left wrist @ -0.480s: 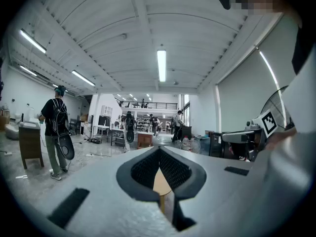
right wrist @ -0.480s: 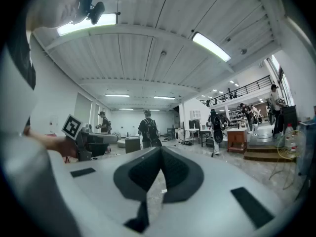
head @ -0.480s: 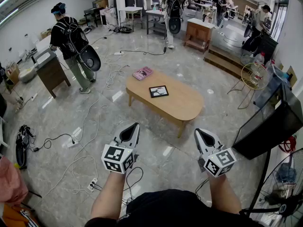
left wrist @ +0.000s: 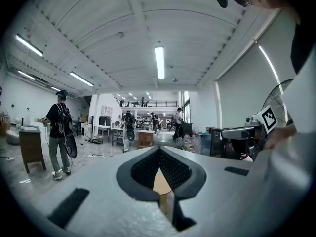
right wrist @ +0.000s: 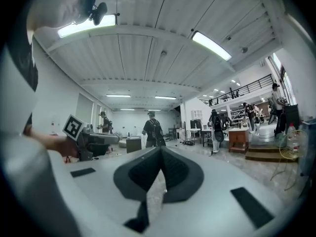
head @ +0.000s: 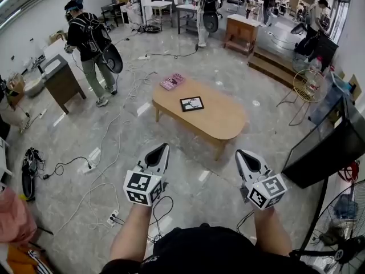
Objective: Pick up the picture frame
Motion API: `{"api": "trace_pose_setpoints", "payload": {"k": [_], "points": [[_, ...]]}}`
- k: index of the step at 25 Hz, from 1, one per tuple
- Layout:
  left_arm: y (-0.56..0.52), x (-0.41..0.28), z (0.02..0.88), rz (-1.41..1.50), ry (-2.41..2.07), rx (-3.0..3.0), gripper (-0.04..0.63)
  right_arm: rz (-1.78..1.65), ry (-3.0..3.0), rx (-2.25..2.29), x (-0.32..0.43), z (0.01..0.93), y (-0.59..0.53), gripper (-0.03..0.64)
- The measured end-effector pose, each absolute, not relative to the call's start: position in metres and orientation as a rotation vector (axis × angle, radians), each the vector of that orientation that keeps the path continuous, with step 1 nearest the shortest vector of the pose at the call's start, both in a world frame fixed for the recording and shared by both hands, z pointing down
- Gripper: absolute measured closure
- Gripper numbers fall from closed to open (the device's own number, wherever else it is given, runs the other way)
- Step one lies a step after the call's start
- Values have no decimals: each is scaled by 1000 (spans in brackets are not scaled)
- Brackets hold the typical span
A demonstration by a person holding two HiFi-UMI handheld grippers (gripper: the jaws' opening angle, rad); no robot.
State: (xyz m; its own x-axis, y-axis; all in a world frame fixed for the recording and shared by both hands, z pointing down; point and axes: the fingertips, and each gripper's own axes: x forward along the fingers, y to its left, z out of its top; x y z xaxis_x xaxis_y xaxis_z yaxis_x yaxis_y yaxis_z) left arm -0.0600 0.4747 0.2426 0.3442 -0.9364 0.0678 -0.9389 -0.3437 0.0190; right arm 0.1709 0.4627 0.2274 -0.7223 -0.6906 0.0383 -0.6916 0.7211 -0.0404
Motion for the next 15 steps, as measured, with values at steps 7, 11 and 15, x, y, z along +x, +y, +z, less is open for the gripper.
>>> {"api": "trace_pose_setpoints", "payload": {"k": [7,11,15], "points": [[463,-42,249,104,-1768,2517,586,196,-2916,1162,194,237,452,612],[457,-17,253,125,-1754,2510,586,224,-2936,1175,218,237,444,612],[456,7,263,133,-1729,2507,586,223,-2952,1135,229,245,444,611]]}}
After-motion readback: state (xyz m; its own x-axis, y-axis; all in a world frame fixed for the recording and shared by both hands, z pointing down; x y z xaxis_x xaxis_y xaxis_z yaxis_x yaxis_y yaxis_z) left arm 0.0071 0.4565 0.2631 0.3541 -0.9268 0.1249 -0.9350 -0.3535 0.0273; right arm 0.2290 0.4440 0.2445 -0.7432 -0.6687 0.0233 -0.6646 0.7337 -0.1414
